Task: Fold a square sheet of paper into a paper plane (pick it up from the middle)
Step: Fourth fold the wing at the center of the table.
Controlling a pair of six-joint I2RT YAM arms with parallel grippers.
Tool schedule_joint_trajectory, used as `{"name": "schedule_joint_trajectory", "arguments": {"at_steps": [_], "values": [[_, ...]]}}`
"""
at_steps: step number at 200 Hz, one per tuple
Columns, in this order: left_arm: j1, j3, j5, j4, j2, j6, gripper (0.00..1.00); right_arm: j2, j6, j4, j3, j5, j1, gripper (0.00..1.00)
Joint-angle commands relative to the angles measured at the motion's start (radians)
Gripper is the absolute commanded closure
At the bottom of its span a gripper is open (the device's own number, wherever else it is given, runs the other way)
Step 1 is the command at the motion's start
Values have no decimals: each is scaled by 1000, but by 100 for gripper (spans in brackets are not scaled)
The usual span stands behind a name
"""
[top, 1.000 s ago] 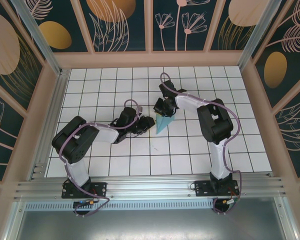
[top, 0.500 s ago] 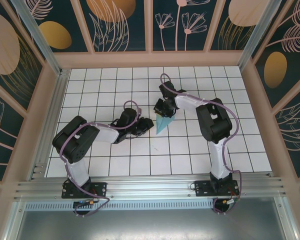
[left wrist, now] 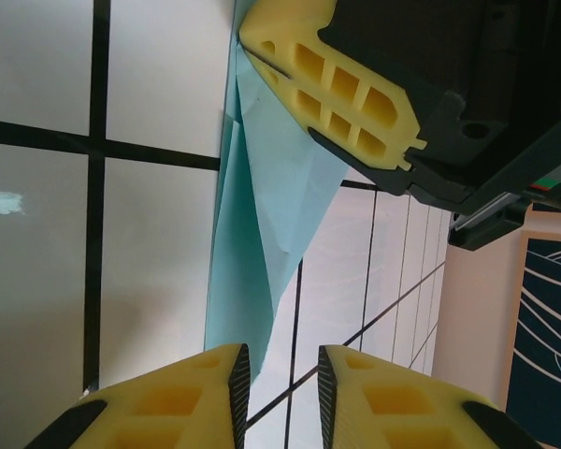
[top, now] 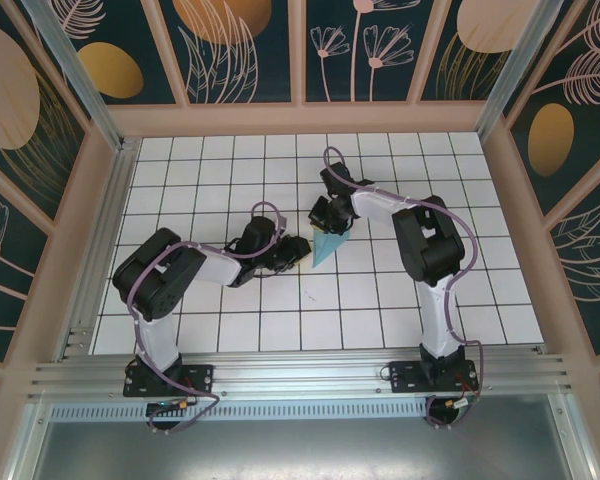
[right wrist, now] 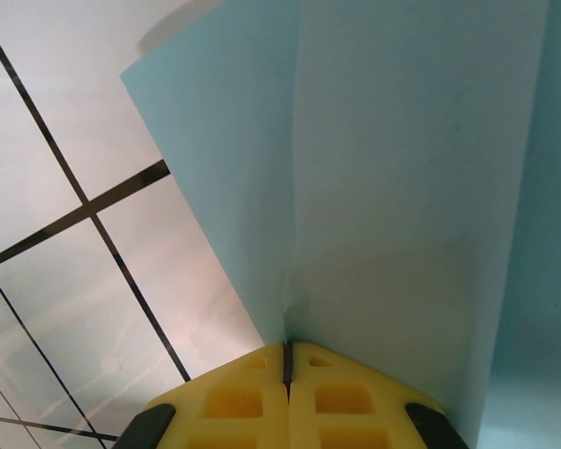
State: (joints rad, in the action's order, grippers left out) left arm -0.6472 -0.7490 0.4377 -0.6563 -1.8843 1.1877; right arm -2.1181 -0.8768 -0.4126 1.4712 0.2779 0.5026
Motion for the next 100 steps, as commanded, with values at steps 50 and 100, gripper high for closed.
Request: {"name": "schedule_joint_trajectory", "arguments": {"at_steps": [50, 100], "values": [[3, -116, 57, -3, -100, -29, 75, -22, -16, 5, -18, 11, -8, 100], [2, -154, 33, 100, -123, -69, 74, -22, -13, 3, -15, 12, -8, 100]]}}
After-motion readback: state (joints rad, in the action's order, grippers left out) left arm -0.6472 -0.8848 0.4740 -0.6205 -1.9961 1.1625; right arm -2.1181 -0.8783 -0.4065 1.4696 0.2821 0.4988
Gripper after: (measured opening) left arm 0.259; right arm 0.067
